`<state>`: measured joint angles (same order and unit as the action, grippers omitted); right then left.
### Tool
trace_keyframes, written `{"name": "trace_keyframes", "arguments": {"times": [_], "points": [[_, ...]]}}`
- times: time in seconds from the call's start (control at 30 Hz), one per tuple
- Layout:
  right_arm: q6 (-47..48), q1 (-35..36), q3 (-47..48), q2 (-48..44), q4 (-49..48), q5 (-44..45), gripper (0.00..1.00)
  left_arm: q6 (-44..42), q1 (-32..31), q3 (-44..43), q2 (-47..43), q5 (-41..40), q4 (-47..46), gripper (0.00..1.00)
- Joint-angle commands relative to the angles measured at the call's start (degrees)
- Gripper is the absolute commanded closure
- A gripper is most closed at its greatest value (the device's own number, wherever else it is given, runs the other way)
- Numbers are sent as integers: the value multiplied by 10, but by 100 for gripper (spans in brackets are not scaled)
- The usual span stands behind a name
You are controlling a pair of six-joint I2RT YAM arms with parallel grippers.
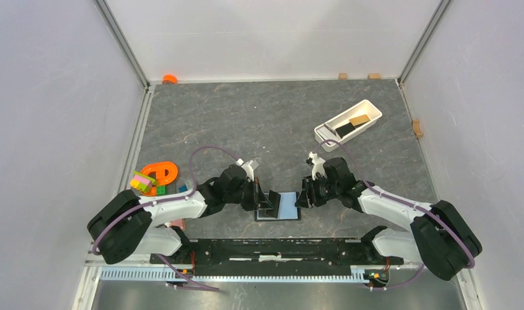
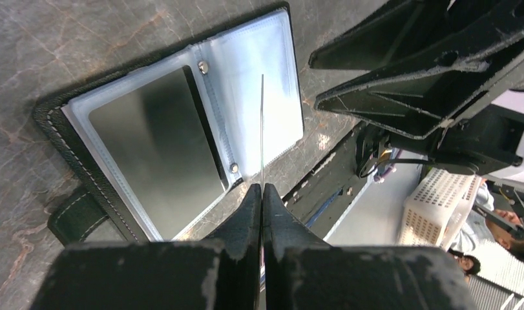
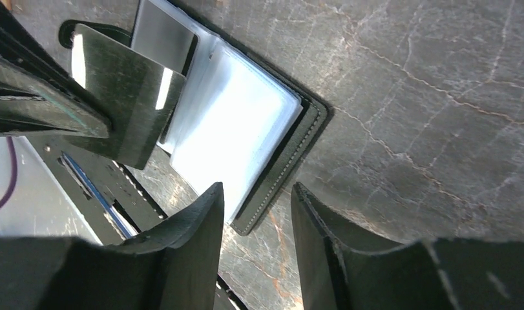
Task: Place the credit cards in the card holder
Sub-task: Insert the credit card into the card holder.
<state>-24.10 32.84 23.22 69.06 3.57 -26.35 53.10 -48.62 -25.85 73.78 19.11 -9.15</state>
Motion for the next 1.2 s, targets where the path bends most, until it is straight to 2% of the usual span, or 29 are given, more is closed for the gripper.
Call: {"name": "trace_keyframes", "arguments": {"times": [0.0,0.1,0.3,0.43,0.77,0.93,1.17], "points": [[-40,15,-5,-3,-75,9,54,31,-1,12,3,-37,-32,98],[-40,30,2,0,-68,25,54,35,-1,23,-5,-52,-32,98],[-17,86,41,2,35,202,43,37,-1,33,-14,-60,-32,98],[-17,122,58,4,71,276,39,35,0,34,-17,-60,-34,98],[-39,203,98,29,92,346,27,33,-1,40,-22,-55,-39,98],[-43,232,117,61,98,355,28,33,-1,43,-28,-52,-44,98],[-50,244,120,93,107,354,38,32,-1,46,-26,-41,-53,98]]}}
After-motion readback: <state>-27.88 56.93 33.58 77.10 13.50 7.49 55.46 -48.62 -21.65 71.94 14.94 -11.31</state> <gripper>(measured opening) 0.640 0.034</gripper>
